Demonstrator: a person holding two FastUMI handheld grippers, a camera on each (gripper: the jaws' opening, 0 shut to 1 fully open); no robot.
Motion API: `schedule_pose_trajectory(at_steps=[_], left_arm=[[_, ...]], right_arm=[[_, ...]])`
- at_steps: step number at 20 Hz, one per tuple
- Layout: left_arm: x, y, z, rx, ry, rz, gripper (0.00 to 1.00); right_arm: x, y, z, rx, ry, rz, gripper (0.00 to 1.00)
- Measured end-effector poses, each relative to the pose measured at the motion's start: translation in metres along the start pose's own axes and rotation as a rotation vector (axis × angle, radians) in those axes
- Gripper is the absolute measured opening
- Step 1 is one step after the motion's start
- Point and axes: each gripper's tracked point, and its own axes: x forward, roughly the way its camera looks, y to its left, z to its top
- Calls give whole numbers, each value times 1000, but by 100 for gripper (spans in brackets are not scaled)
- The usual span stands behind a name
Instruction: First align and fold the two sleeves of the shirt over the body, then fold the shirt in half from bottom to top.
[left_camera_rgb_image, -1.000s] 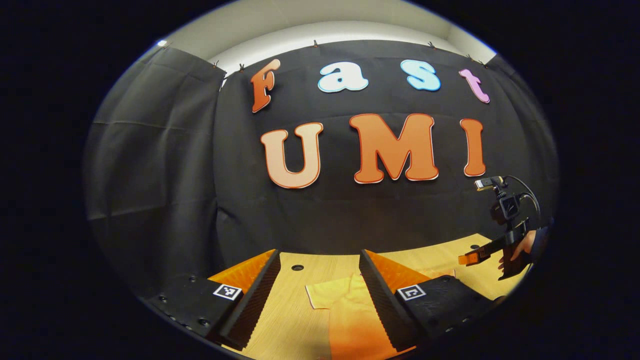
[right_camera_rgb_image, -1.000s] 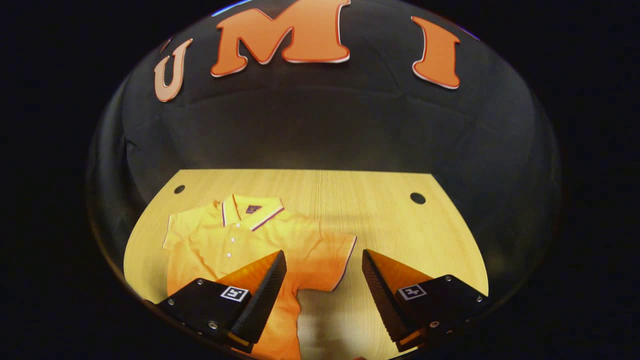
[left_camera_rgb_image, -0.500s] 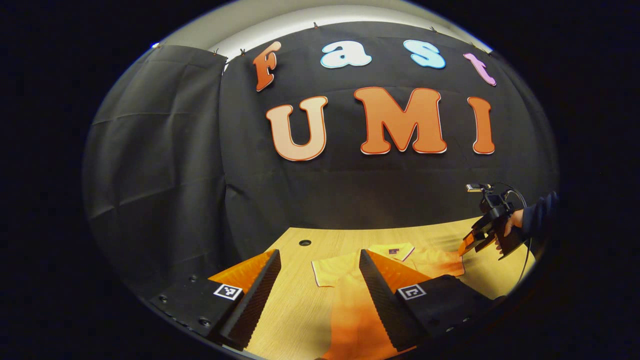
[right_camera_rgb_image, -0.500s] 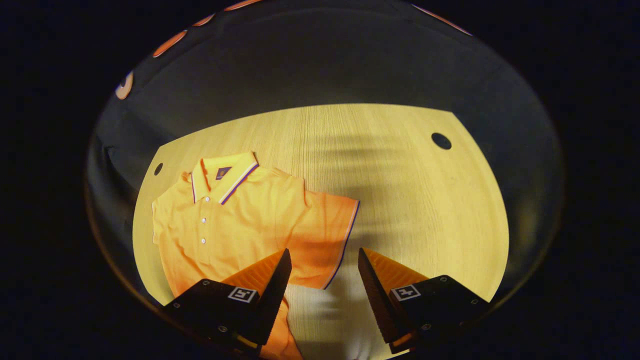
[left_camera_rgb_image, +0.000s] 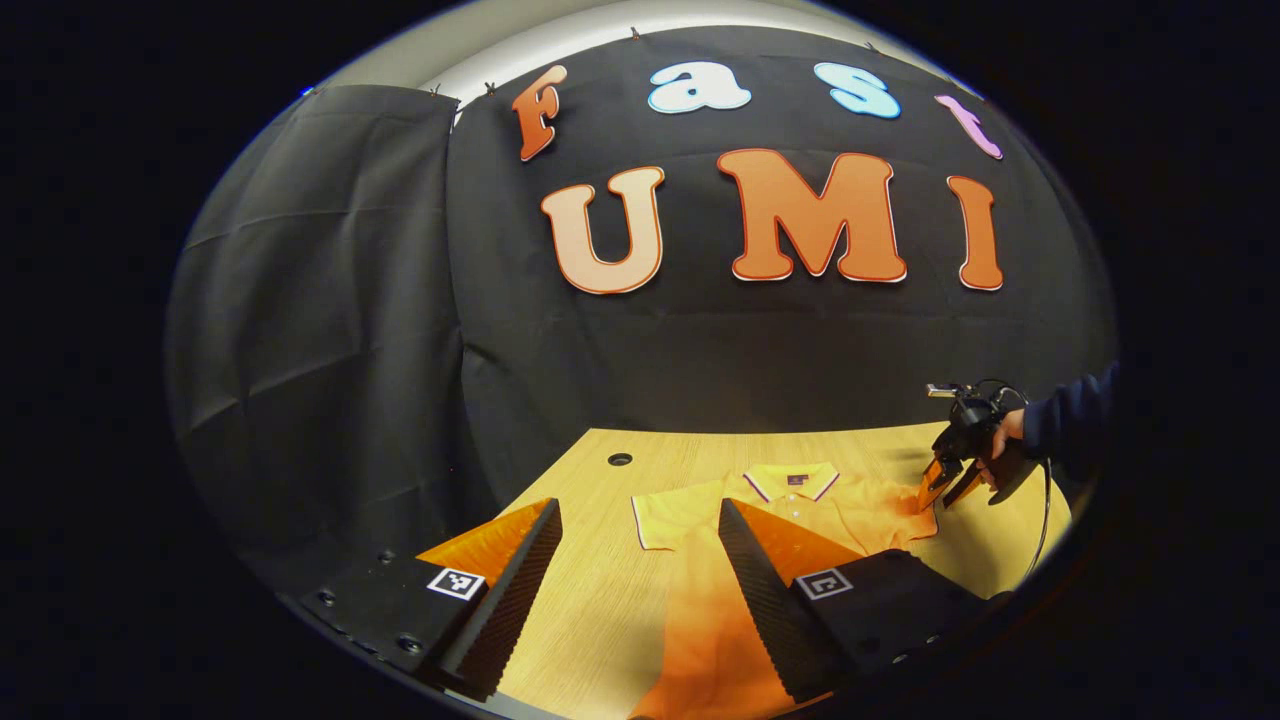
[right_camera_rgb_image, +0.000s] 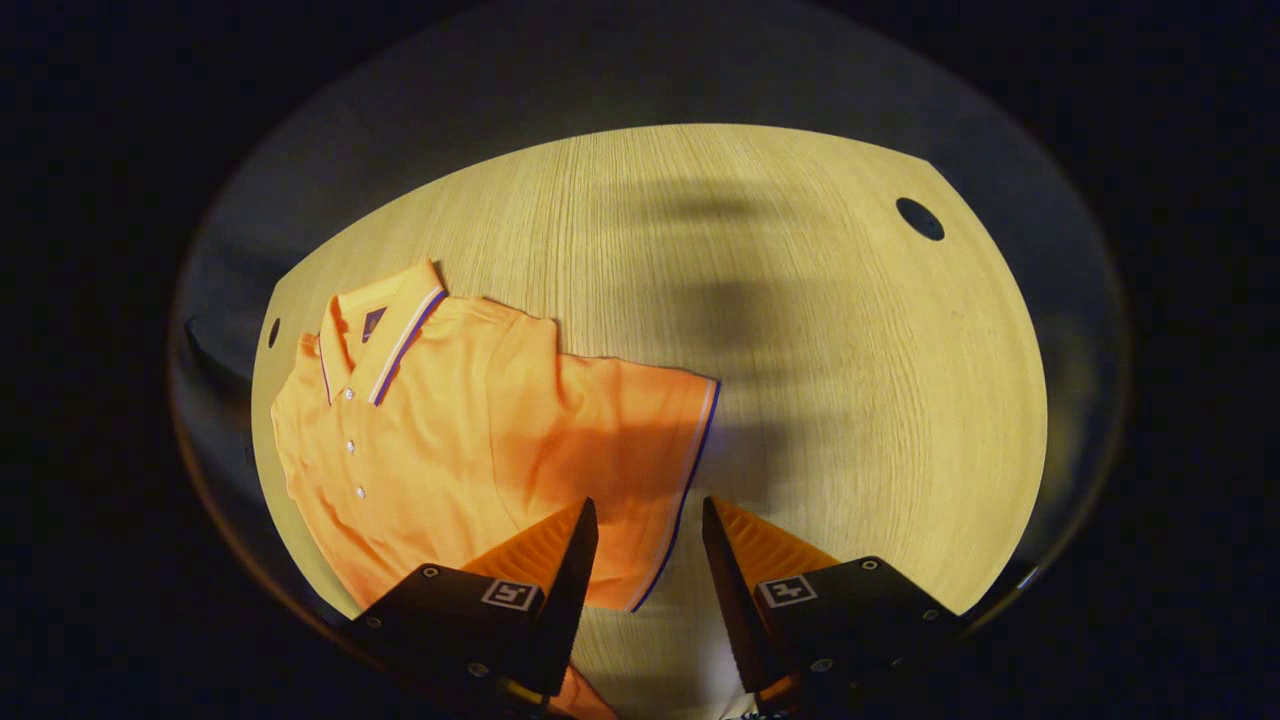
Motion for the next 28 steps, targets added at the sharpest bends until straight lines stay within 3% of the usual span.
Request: schedule_pose_trajectory(at_steps=[3,7,8,12,17,26,28], left_arm=[[0,0,-2,-3,11,5,97],[3,-4,-5,-14,24,0,97],[4,-5,-7,-18,25,-4,97],[4,-5,-4,-18,16,-10,97],[5,-3,-9,-35,32,-8,97],[1,5,-14,-37,49,17,97],[-1,5,-17,-35,55,23,97]], right_arm=[[10,-3,-2,-47,29,-52,65],[8,9,0,-110,29,-38,40],[8,11,2,-117,26,-27,17],[-5,26,7,-73,21,80,4],[-36,56,26,-124,-51,131,3],[-51,119,36,-108,-44,244,3],[-46,130,37,-124,-58,264,13]])
